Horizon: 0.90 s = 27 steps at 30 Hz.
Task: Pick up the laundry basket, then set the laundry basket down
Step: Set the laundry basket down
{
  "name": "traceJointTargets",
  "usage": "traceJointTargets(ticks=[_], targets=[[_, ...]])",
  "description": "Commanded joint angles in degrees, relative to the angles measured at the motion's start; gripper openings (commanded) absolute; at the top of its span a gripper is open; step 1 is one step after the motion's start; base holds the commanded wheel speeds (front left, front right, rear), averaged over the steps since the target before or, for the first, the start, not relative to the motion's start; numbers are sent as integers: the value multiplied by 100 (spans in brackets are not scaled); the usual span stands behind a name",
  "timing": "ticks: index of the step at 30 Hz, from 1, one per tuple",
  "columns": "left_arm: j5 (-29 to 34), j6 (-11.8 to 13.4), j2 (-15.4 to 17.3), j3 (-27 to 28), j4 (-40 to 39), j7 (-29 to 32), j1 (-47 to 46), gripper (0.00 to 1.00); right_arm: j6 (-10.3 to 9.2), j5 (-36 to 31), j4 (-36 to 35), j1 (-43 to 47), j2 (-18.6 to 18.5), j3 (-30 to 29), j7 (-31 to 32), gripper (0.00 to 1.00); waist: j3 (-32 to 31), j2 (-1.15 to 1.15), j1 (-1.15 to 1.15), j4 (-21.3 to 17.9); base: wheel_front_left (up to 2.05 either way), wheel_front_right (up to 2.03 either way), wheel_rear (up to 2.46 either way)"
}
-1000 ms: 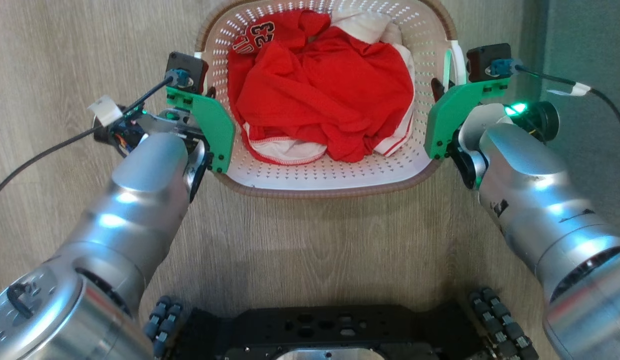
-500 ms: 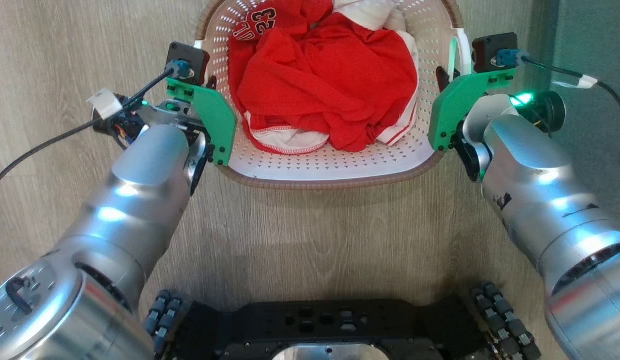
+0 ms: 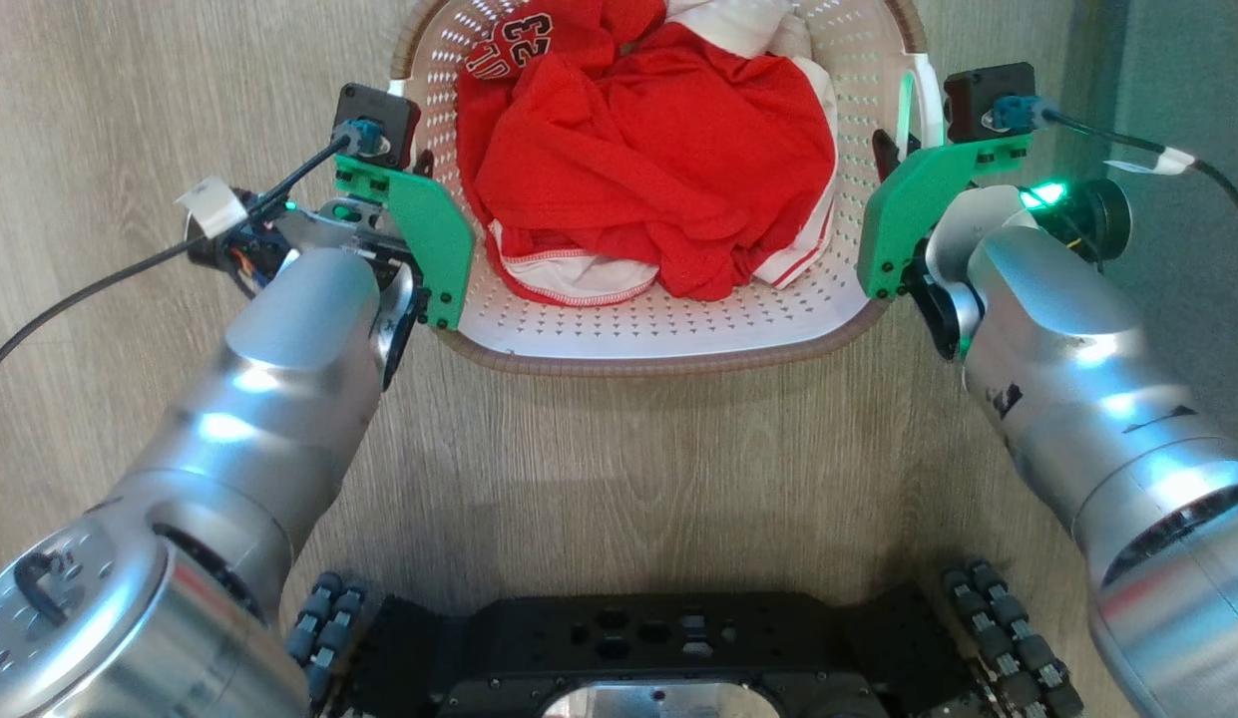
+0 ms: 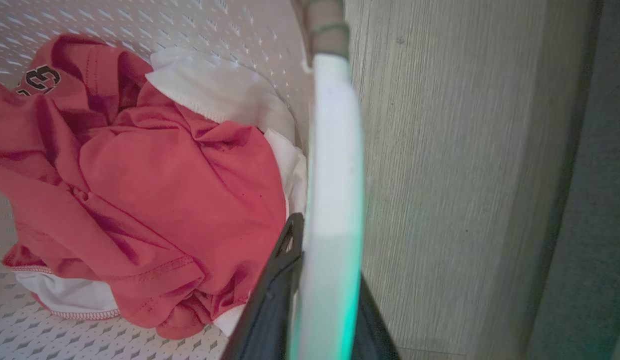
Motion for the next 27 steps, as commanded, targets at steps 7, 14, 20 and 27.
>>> traceJointTargets(ticks=[7,14,20,27], targets=[[-32,152,192,-10,60,-7,42,93,-9,-126,-77,53,4,6,-147,100,-37,0,0,2,0,0,0],[-102,240,216,25,60,9,74,100,-9,-135,-77,28,4,-9,-185,100,-101,0,0,-12,0,0,0],[-140,288,280,47,60,-143,130,100,-9,-108,-81,25,4,22,-299,100,-268,0,0,-49,0,0,0],[-217,261,328,106,60,-418,258,100,-9,-73,-116,60,4,17,-472,100,-694,0,0,-104,0,0,0]])
